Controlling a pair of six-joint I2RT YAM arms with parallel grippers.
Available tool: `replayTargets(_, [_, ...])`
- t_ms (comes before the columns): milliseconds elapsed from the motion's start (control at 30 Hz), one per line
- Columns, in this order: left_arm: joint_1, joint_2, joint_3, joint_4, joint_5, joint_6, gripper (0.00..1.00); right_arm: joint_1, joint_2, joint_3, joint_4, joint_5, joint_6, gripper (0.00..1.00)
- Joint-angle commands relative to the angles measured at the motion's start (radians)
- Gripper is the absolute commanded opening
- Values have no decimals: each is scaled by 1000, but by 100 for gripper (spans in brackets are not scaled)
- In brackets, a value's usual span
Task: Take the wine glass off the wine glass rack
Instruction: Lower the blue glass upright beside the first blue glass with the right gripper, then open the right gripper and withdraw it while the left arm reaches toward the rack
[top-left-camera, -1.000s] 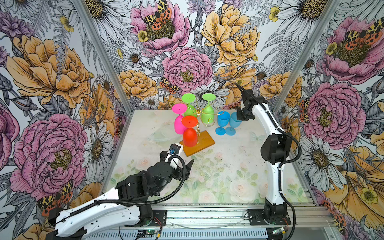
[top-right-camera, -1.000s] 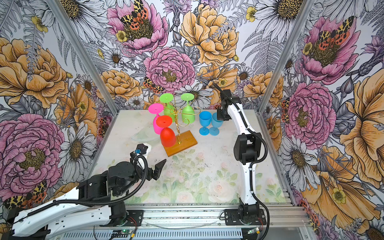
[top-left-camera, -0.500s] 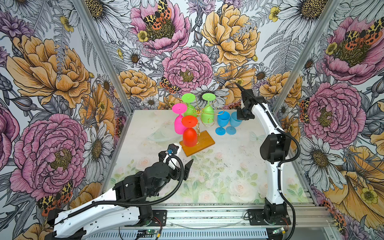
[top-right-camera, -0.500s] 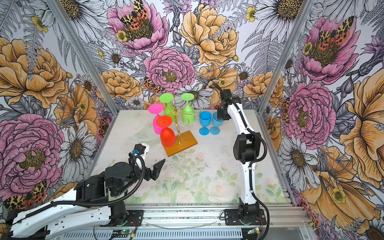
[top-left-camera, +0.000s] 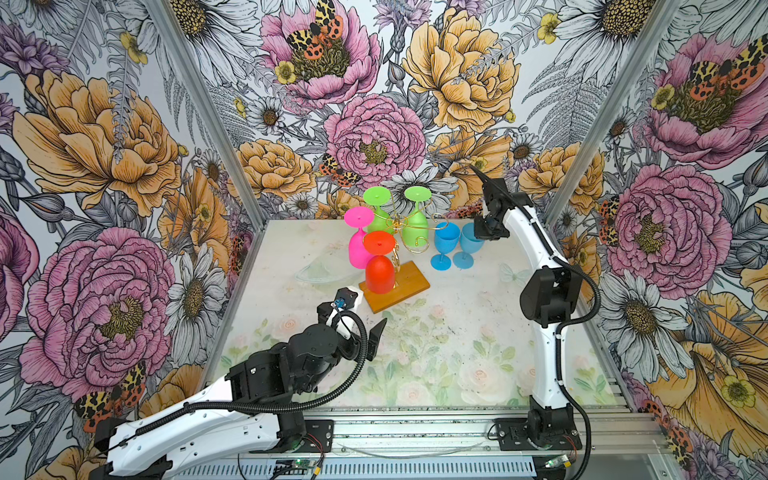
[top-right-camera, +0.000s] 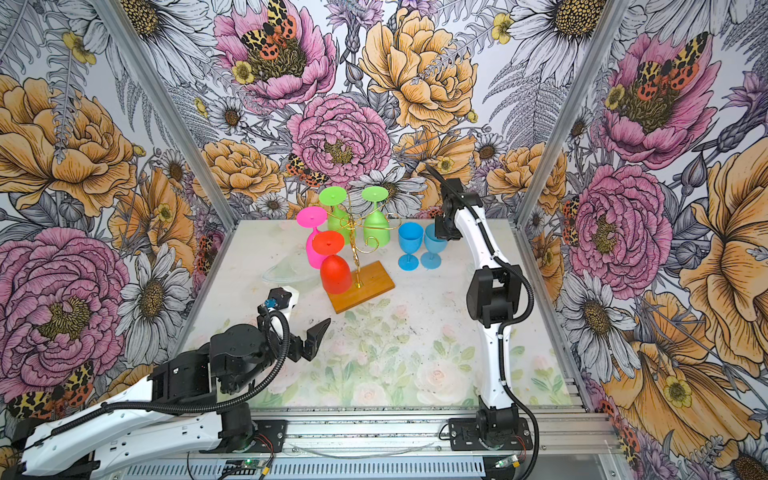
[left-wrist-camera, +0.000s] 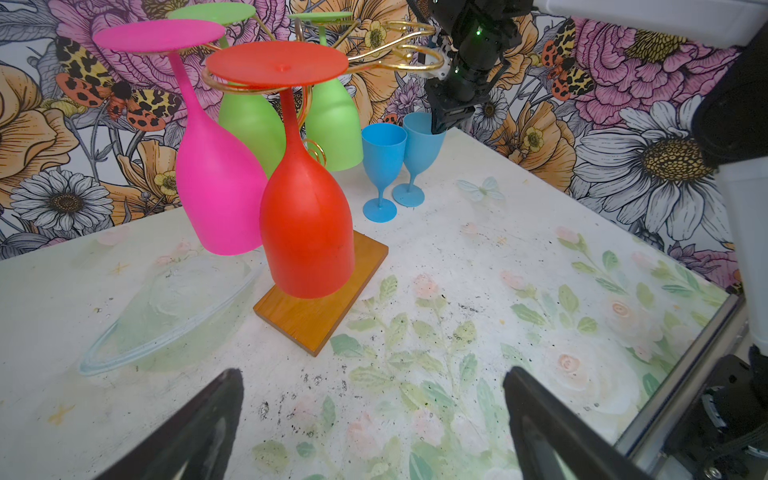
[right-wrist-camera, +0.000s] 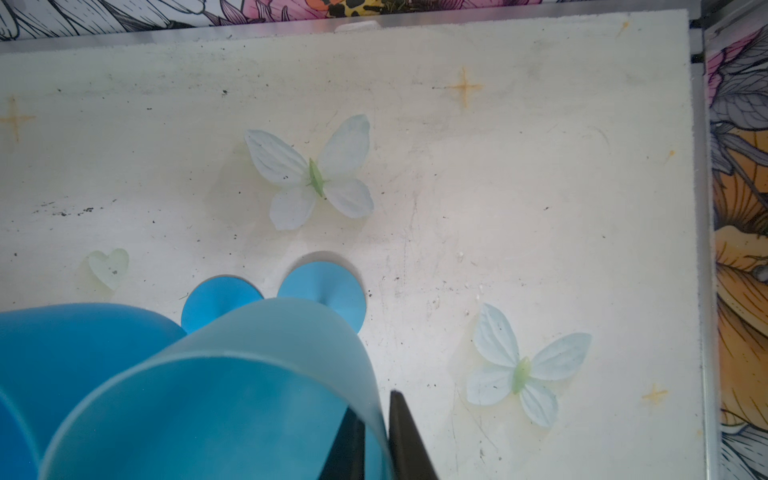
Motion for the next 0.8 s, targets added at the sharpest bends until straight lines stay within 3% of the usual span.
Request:
replayTargets(0, [11,-10,19,-1,25,-6,99,1,14,37,0,-6,1,20])
replayTargets(367, [12,-5,23,0,33,-1,99,-8,-34,86,2,-59,7,38])
replayTargets(500, [23,4,29,-1,8,-22,99,-9,-88,80,2,-43,-2,51])
replayTargets(767, [85,-35,51,-2,3,-88,99,1,-308,-87,13,-45,3,69])
